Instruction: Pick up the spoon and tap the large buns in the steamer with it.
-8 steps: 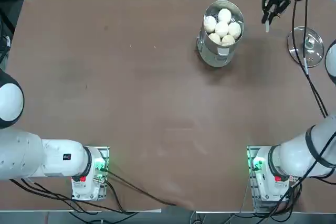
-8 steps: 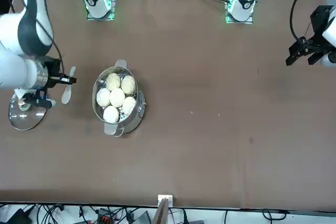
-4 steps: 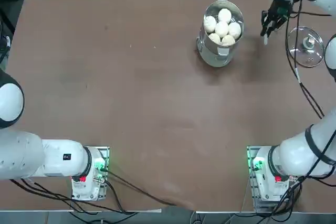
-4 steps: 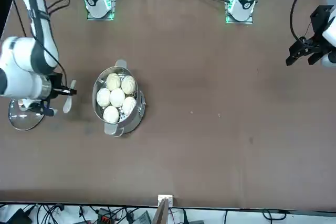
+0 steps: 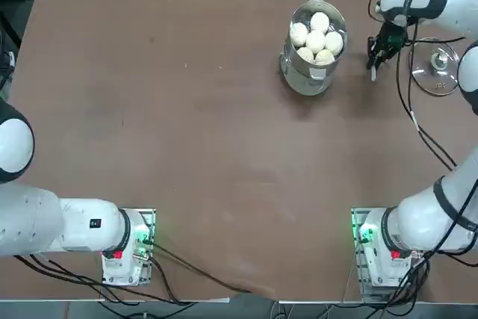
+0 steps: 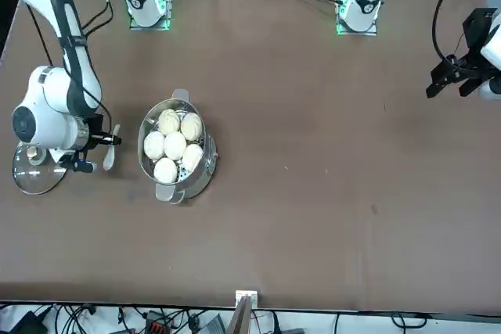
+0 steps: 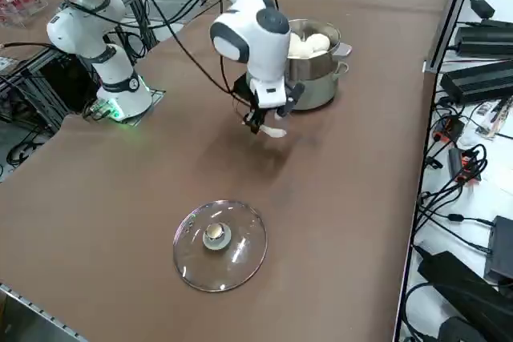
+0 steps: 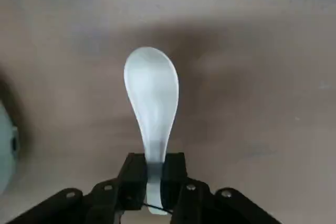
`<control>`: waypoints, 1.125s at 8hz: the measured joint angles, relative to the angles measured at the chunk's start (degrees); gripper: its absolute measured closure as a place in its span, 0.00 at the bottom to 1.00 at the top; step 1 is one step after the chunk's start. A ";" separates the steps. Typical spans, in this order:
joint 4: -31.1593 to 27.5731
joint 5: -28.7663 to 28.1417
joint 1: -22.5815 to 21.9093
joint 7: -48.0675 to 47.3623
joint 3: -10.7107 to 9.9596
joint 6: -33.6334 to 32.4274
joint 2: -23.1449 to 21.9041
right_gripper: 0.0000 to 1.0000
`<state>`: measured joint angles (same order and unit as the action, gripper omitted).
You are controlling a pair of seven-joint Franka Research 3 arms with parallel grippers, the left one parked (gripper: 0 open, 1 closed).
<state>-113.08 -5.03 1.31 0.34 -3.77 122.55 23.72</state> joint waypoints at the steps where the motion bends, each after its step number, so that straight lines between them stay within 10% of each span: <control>1: -0.70 0.00 0.15 0.42 0.00 1.91 1.01 0.83; 9: -1.61 0.00 0.60 4.84 0.17 4.41 4.56 0.83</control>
<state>-114.69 -5.03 1.90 5.18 -3.60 126.96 28.28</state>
